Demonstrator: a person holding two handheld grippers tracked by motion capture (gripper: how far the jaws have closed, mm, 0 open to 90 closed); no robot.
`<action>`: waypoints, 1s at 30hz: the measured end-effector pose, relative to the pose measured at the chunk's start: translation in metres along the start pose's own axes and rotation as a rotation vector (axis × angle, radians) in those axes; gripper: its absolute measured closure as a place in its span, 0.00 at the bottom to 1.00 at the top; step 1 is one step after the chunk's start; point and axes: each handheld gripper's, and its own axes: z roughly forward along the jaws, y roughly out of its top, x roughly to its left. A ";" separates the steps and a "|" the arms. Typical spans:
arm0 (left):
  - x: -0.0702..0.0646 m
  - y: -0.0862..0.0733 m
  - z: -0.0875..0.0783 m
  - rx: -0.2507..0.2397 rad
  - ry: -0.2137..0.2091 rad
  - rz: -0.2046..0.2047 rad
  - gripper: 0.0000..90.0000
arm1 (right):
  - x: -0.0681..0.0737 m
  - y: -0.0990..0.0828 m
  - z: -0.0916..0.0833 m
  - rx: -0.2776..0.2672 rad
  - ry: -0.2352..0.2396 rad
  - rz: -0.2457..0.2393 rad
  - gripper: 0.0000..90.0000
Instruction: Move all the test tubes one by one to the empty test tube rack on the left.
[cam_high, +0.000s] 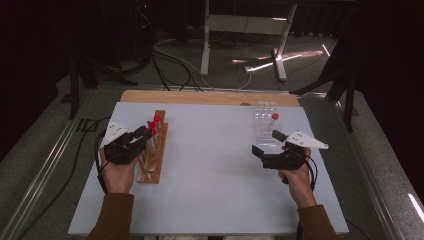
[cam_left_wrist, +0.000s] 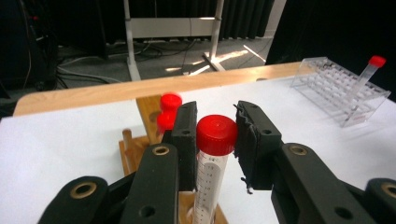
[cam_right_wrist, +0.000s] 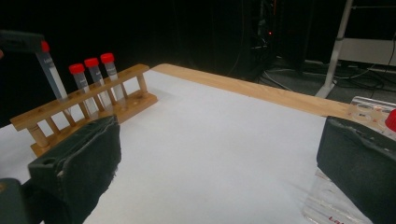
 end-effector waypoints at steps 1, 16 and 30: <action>0.000 -0.003 0.001 0.005 0.002 -0.001 0.79 | 0.000 0.000 0.000 0.000 0.000 0.001 0.00; 0.001 -0.025 0.011 0.050 0.013 -0.005 0.79 | 0.000 0.000 0.000 0.000 0.002 0.003 0.00; 0.002 -0.031 0.011 0.048 0.002 -0.011 0.78 | 0.001 -0.001 0.000 0.001 0.007 -0.001 0.00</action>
